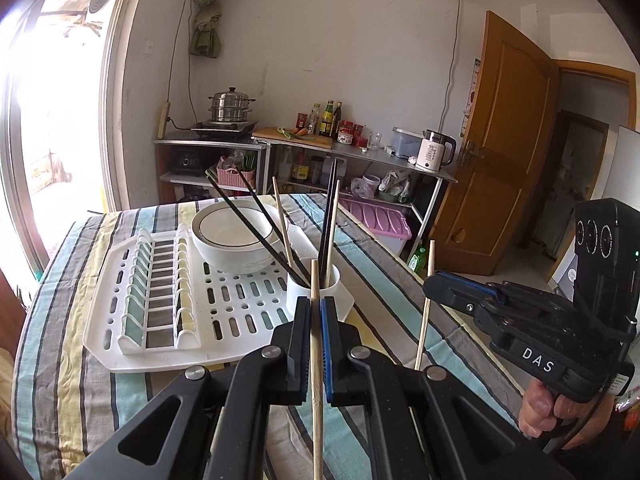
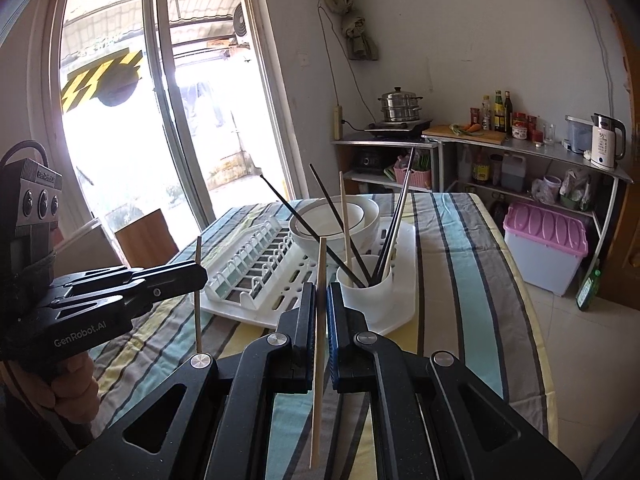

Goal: Organize utensils
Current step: 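Lift both wooden chopsticks and carry them over the white cup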

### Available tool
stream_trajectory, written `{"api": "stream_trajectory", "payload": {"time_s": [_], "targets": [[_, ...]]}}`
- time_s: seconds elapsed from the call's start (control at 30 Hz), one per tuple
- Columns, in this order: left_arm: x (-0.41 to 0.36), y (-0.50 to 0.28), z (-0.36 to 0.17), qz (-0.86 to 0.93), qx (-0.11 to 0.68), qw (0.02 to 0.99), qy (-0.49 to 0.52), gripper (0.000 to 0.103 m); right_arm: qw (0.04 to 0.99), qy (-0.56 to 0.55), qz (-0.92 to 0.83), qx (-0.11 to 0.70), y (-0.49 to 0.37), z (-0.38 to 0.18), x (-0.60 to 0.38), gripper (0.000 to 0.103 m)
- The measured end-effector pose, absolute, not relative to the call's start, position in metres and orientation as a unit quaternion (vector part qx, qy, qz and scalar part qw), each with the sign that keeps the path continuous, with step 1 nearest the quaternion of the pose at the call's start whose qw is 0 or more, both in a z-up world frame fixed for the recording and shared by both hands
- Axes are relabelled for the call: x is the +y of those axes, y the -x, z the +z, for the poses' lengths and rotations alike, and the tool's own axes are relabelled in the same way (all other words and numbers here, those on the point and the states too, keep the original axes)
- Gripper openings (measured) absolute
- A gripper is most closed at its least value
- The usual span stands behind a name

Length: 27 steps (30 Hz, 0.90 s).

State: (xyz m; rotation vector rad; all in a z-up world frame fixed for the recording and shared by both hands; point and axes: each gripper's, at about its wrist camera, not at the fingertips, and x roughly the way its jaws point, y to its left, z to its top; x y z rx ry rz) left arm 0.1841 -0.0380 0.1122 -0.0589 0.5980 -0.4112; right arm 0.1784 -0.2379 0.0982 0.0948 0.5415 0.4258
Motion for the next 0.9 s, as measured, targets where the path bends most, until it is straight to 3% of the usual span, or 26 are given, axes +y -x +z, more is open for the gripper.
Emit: {"api": "stream_trajectory", "payload": {"time_s": [0.57,0.9], "targets": [[-0.058,-0.286,0.176,-0.23,0.212,0.947,0.074,0.005,0.956,-0.072,0.188,0.213,-0.252,0.141,-0.25,0.005],[-0.06,-0.341,0.17,-0.226,0.199,0.949,0.096,0.005,0.958,-0.086,0.186,0.2,-0.297,0.142,-0.256,0.005]]}}
